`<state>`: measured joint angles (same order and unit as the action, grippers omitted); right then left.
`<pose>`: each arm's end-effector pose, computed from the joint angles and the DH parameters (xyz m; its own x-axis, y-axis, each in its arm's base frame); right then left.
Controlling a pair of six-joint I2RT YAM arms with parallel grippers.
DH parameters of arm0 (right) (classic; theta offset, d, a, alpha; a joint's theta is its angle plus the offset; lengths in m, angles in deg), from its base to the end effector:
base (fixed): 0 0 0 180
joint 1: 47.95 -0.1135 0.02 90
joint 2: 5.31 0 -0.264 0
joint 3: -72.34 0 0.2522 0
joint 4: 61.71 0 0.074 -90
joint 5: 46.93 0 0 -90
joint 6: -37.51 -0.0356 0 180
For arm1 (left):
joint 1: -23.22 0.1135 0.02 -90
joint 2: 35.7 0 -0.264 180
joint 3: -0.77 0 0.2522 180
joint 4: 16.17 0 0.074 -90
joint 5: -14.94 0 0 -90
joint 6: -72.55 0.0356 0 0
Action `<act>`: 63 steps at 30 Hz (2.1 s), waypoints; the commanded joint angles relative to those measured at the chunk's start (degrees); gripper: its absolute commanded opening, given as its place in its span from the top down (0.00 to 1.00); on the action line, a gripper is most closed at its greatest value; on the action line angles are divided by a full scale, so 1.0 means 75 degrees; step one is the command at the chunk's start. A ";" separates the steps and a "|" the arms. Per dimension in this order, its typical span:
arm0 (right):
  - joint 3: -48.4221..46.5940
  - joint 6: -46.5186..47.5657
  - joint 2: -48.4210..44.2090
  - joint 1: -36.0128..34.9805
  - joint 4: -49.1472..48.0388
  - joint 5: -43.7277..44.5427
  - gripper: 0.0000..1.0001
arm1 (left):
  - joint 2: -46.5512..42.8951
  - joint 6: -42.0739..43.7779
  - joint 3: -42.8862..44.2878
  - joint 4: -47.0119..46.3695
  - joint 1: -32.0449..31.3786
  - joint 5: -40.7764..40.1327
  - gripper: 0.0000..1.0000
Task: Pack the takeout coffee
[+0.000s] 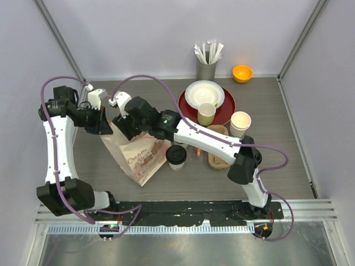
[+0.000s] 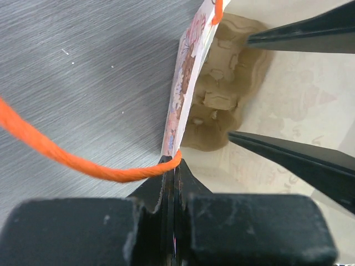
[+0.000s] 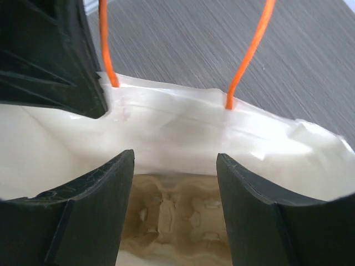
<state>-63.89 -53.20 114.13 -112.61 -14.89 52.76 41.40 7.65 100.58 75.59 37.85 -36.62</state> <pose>0.2133 0.4364 0.3617 -0.2244 -0.4454 -0.8667 -0.8258 0.5591 -0.0735 0.2283 0.0367 0.3731 -0.8110 0.1317 -0.5701 0.3989 0.8372 -0.3741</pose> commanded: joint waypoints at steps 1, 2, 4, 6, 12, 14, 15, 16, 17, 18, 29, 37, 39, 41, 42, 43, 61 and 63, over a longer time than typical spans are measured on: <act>0.0216 0.0083 -0.1006 -0.0027 -0.0797 -0.0237 0.33 | 0.0009 -0.0054 0.0165 0.0183 -0.0006 -0.0086 1.00; 0.0298 0.0071 -0.1042 -0.0027 -0.0856 -0.0261 0.33 | -0.0003 -0.0066 0.0176 0.0183 -0.0006 -0.0086 1.00; 0.0275 0.0071 -0.1031 -0.0015 -0.0846 -0.0238 0.33 | 0.0009 -0.0066 0.0176 0.0182 -0.0006 -0.0097 1.00; 0.0229 0.0060 -0.1007 -0.0003 -0.0834 -0.0203 0.33 | -0.0014 -0.0066 0.0211 0.0182 -0.0006 -0.0109 1.00; 0.0182 0.0071 -0.1054 0.0008 -0.0845 -0.0378 0.33 | -0.0190 -0.0077 0.0294 0.0194 -0.0006 -0.0191 1.00; 0.0182 0.0060 -0.1089 0.0009 -0.0857 -0.0402 0.33 | -0.0225 -0.0077 0.0282 0.0194 0.0006 -0.0179 1.00; 0.0182 0.0060 -0.1112 0.0020 -0.0869 -0.0413 0.33 | -0.0237 -0.0066 0.0270 0.0194 -0.0017 -0.0191 1.00; 0.0170 0.0060 -0.1124 0.0020 -0.0880 -0.0460 0.33 | -0.0225 -0.0066 0.0259 0.0183 -0.0006 -0.0180 1.00; 0.0181 0.0060 -0.1147 0.0020 -0.0880 -0.0449 0.33 | -0.0191 -0.0054 0.0224 0.0194 -0.0017 -0.0179 1.00; 0.0170 0.0071 -0.1182 0.0020 -0.0892 -0.0472 0.33 | -0.0190 -0.0042 0.0200 0.0206 -0.0006 -0.0191 1.00; 0.1048 -0.0104 -0.2026 0.0137 -0.1583 -0.0074 0.33 | -0.0261 -0.0042 0.0212 0.0218 -0.0006 -0.0168 1.00; 0.1154 -0.0234 -0.2378 0.0149 -0.1783 0.0043 0.33 | -0.0249 -0.0042 0.0176 0.0194 -0.0017 -0.0191 1.00; 0.1224 -0.0187 -0.2518 0.0149 -0.1783 0.0137 0.33 | -0.0272 -0.0042 0.0176 0.0183 -0.0006 -0.0191 1.00; 0.1306 -0.0175 -0.2635 0.0149 -0.1771 0.0371 0.33 | -0.0284 -0.0054 0.0176 0.0182 -0.0006 -0.0203 1.00; 0.1341 -0.0163 -0.2740 0.0149 -0.1748 0.0441 0.33 | -0.0272 -0.0066 0.0176 0.0159 -0.0006 -0.0203 1.00; 0.1365 -0.0163 -0.2799 0.0149 -0.1736 0.0604 0.33 | -0.0272 -0.0077 0.0176 0.0136 -0.0006 -0.0203 1.00; 0.2395 -0.1673 -0.4685 0.0969 0.0946 0.1227 0.32 | -0.0331 -0.0183 0.0094 0.0018 -0.0006 -0.0133 1.00; 0.2838 -0.2084 -0.4850 0.1261 0.1450 0.1204 0.32 | -0.0354 -0.0195 0.0071 0.0007 -0.0017 -0.0121 1.00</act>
<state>-46.54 -62.23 82.11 -106.32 -11.26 60.78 40.50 6.73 100.58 75.46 37.85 -38.22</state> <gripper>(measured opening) 0.679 0.009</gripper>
